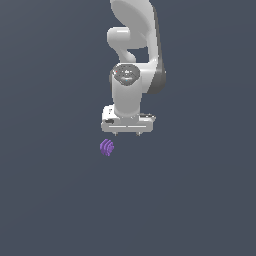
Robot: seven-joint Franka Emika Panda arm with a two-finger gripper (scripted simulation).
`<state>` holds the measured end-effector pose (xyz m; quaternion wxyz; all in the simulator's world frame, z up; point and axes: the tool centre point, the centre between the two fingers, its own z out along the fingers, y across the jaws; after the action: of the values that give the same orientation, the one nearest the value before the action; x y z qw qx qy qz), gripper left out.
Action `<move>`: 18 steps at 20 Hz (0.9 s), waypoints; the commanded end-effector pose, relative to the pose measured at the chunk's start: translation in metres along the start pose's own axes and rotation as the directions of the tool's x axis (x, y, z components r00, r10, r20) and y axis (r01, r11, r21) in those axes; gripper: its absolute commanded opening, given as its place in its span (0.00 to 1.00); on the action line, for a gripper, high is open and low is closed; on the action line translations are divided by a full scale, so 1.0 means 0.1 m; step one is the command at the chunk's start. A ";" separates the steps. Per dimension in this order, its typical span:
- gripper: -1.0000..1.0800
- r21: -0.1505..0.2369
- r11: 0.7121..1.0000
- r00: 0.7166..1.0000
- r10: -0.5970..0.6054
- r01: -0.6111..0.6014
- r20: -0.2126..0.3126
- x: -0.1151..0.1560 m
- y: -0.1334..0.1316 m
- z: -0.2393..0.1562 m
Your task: Pick up the object and move it to a goal position.
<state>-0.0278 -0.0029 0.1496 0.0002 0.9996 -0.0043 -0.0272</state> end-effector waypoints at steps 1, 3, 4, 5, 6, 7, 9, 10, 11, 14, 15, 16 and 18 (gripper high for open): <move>0.96 0.000 1.000 1.000 0.000 0.000 0.000 0.00 0.00 0.00; 0.96 0.000 1.000 1.000 -0.005 0.005 0.000 0.00 -0.01 -0.01; 0.96 0.000 1.000 1.000 -0.011 0.011 -0.001 -0.01 -0.02 -0.02; 0.96 0.001 1.000 1.000 -0.019 0.019 -0.001 -0.01 -0.04 -0.03; 0.96 0.001 1.000 1.000 -0.030 0.030 -0.002 -0.01 -0.06 -0.05; 0.96 0.001 0.999 0.999 -0.040 0.040 -0.002 -0.02 -0.08 -0.07; 0.96 0.001 0.999 0.999 -0.052 0.052 -0.003 -0.03 -0.11 -0.09; 0.96 0.001 0.999 0.998 -0.055 0.055 -0.003 -0.03 -0.11 -0.09; 0.96 0.001 0.999 0.998 -0.055 0.055 -0.003 -0.03 -0.11 -0.09; 0.96 0.001 0.998 0.998 -0.057 0.057 -0.003 -0.03 -0.12 -0.10; 0.96 0.001 0.998 0.998 -0.057 0.057 -0.003 -0.03 -0.12 -0.10; 0.96 0.001 0.999 0.998 -0.055 0.055 -0.003 -0.03 -0.11 -0.09; 0.96 0.002 0.999 0.999 -0.040 0.040 -0.005 -0.02 -0.07 -0.07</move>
<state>-0.0294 0.0070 0.1584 -0.0014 0.9995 0.0200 -0.0249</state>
